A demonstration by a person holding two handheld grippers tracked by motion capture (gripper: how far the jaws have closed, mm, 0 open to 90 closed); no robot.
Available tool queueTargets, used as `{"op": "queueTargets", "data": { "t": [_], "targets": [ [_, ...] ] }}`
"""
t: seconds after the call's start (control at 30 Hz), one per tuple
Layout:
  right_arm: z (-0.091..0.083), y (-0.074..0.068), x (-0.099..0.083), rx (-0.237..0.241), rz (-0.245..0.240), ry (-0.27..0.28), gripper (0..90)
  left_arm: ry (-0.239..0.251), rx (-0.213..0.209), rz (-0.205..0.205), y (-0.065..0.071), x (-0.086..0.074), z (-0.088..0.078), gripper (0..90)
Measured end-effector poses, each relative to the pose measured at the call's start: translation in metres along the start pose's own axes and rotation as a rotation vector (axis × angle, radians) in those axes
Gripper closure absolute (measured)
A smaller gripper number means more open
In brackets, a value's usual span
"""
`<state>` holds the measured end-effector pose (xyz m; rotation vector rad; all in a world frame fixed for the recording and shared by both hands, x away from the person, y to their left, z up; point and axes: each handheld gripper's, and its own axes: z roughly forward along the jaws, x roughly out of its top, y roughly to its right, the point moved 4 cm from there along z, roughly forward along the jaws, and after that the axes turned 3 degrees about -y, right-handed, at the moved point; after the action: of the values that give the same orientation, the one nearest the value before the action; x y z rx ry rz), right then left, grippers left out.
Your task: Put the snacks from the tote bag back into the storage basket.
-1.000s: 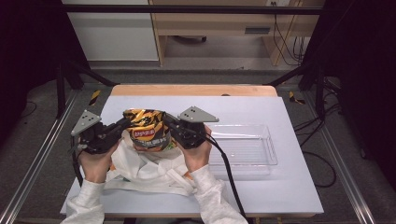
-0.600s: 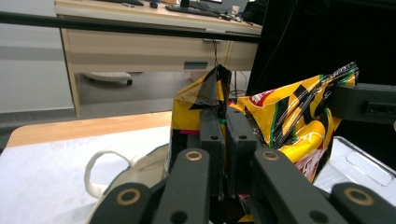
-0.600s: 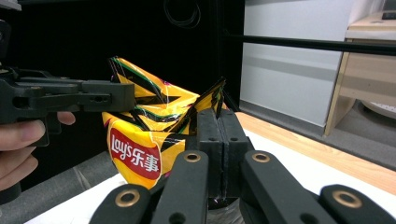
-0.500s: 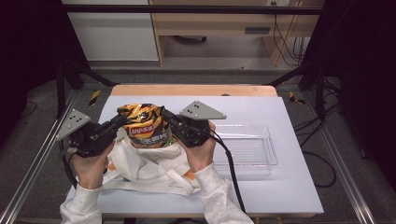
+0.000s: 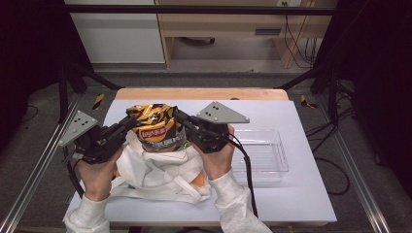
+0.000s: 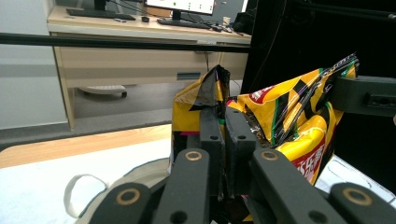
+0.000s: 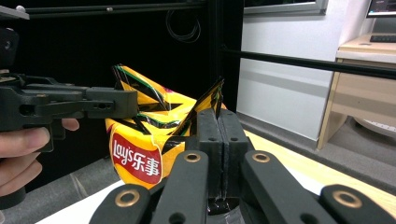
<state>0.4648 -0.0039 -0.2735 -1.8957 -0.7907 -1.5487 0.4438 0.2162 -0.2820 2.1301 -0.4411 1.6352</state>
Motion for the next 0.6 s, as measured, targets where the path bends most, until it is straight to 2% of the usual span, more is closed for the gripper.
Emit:
{"op": "queueTargets", "data": {
  "t": [0.6],
  "targets": [
    [-0.023,0.012,0.017,-0.016,0.003,0.035,89.9,0.002,-0.017,0.026,0.022,0.023,0.009,87.5]
  ]
}}
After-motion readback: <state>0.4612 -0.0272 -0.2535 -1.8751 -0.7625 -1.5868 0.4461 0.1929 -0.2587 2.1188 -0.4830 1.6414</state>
